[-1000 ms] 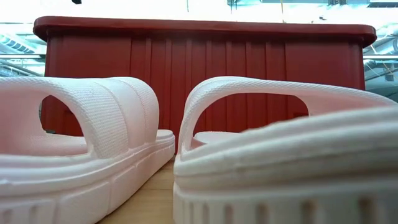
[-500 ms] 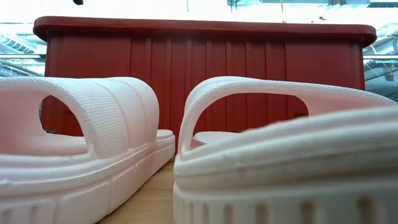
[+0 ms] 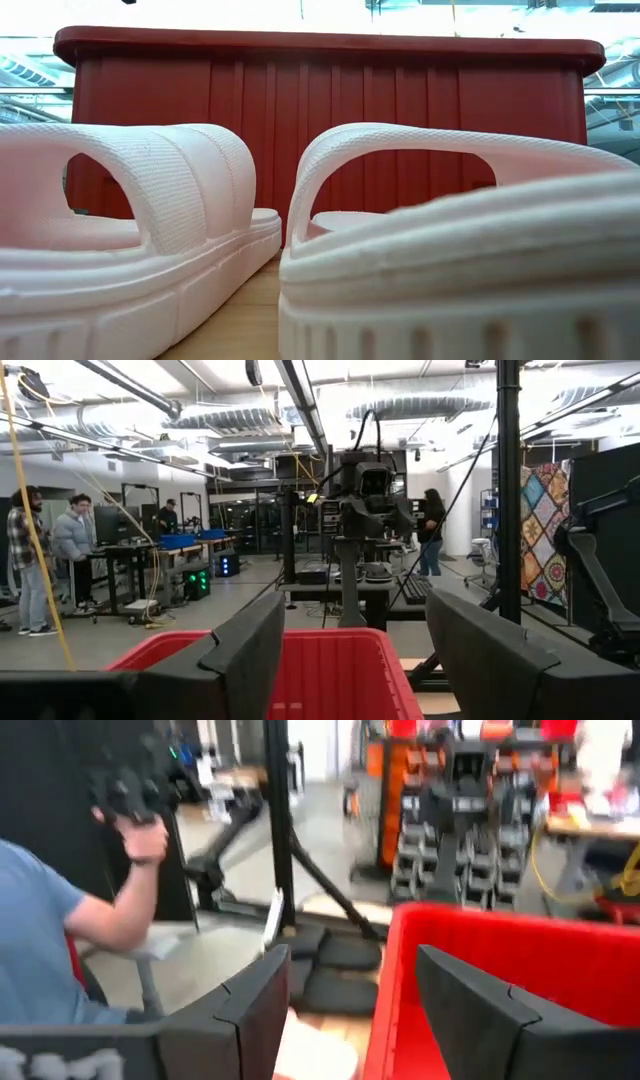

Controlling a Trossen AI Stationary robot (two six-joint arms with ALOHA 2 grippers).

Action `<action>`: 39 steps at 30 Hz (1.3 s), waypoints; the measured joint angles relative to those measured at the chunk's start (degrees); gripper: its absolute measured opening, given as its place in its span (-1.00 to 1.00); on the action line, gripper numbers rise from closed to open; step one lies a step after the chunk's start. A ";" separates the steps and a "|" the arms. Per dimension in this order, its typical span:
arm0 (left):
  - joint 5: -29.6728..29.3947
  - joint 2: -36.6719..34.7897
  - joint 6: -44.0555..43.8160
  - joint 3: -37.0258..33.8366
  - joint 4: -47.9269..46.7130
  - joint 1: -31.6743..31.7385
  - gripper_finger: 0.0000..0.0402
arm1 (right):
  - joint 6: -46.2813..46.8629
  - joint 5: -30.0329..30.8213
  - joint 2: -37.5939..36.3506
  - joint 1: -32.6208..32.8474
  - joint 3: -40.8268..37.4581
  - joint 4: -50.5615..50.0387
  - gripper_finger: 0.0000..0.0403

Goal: Pick and place slides into bin
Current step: Put the black slide into the red container

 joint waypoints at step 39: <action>-0.50 -0.01 0.38 -0.02 -0.87 0.00 0.25 | 19.11 -5.53 23.58 12.80 14.99 -38.92 0.03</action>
